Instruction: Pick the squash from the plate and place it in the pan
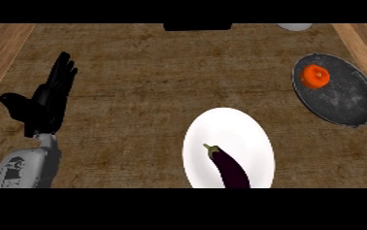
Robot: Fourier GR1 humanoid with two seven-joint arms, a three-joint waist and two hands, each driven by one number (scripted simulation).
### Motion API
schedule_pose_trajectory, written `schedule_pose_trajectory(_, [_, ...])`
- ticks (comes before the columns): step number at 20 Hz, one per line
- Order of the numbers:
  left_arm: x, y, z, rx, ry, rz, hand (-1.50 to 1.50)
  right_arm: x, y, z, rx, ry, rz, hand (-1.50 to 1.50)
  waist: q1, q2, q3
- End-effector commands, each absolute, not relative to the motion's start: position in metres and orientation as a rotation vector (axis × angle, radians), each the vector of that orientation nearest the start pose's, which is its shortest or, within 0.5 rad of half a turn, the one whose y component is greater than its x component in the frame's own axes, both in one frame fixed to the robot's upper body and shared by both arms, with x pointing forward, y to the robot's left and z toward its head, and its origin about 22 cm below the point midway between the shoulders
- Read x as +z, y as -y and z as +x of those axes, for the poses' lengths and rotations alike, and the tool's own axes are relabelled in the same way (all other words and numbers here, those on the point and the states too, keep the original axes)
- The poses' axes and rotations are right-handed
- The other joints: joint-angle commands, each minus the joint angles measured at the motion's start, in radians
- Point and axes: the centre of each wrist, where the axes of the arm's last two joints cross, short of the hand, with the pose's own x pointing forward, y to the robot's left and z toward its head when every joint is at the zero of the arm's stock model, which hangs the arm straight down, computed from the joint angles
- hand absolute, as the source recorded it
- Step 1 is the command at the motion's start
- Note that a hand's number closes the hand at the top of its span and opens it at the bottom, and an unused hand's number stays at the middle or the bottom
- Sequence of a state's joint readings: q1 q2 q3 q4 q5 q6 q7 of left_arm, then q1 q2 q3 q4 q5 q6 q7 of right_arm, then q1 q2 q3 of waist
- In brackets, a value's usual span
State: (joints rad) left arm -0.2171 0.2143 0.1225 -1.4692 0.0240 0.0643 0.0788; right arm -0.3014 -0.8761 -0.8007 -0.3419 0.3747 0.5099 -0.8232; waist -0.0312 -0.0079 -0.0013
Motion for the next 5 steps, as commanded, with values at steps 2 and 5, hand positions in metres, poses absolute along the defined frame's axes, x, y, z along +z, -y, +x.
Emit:
schedule_pose_trajectory(2, [0.042, -0.293, 0.278, -0.044, 1.608, 0.231, 0.0, 0.046, 0.608, 0.138, 0.154, 1.721, -0.324, -1.5, 0.011, -0.002, 0.0])
schedule_pose_trajectory(5, [0.046, -0.281, 0.283, -0.027, 1.599, 0.225, 0.0, 0.047, 0.606, 0.131, 0.191, 1.706, -0.368, -1.5, 0.002, -0.004, -0.002])
